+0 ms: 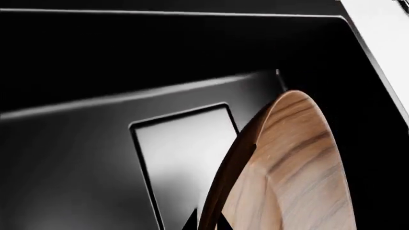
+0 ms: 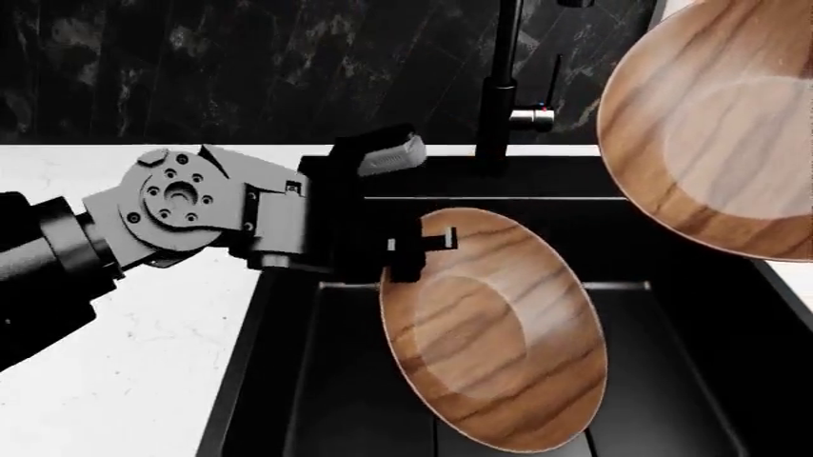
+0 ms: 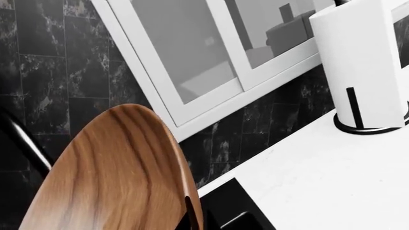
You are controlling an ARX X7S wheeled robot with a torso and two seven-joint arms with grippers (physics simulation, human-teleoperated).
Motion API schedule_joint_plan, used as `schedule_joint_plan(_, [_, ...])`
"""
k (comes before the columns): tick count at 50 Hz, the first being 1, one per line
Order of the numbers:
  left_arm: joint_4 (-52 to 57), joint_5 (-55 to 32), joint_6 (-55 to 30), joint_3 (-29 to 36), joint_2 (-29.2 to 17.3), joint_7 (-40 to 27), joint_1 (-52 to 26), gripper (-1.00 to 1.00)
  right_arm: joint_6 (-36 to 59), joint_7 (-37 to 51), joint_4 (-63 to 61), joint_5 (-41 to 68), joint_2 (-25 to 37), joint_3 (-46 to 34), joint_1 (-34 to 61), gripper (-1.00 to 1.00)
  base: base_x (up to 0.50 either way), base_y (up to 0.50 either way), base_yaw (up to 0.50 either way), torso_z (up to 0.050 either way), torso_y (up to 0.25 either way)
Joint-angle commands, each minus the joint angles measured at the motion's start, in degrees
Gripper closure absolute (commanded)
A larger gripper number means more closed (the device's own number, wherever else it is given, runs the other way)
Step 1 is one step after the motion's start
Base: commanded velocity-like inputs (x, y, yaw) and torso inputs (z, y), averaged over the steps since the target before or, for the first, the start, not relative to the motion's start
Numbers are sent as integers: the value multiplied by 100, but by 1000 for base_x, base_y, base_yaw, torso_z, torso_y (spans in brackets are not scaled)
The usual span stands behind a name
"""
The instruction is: Stack the bowls in the sink.
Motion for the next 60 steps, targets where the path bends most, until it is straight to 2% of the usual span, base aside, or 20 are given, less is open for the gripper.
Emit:
schedule_joint_plan(1, [-1629,223,-851,436,1069,720,103,100,-49,-15,-1,41,44,-28,20,100,0,0,0,10,0])
schedule_joint_plan(4, [-2219,345,-1133,632,1379,932,150,100,-55,26,-4,110,80,-26,23,100,0,0,0,0,0])
schedule_joint_plan(11, [-3802,890,-1737,1086,2307,1982,314,100,-72,-25,4,82,94,-28,-11,100,0,0,0,0,0])
schedule_joint_plan(17, [-3807,1831,-2062,180,2328,1868,645,100,-101,-113,24,-34,67,-93,-13,100,0,0,0,0,2])
schedule_joint_plan(22, [-3610,2363,-2168,-250,2329,1812,817,100,-128,-178,17,-106,27,-110,-51,100,0,0,0,0,0])
schedule_joint_plan(38, [-3300,2912,-2108,-415,2329,1710,1077,100,-161,-339,-16,-178,11,56,-303,100,0,0,0,0,0])
schedule_joint_plan(39, [-3283,2982,-2156,-405,2329,1730,1053,-100,-163,-340,-11,-177,16,60,-309,100,0,0,0,0,0])
schedule_joint_plan(52, [-3322,3295,-2213,-447,2329,1851,658,-100,-180,-410,9,-184,13,36,-396,100,0,0,0,0,1])
schedule_joint_plan(60, [-3487,3251,-2172,-452,2329,1939,76,-100,-195,-367,8,-100,39,40,-423,100,0,0,0,0,0])
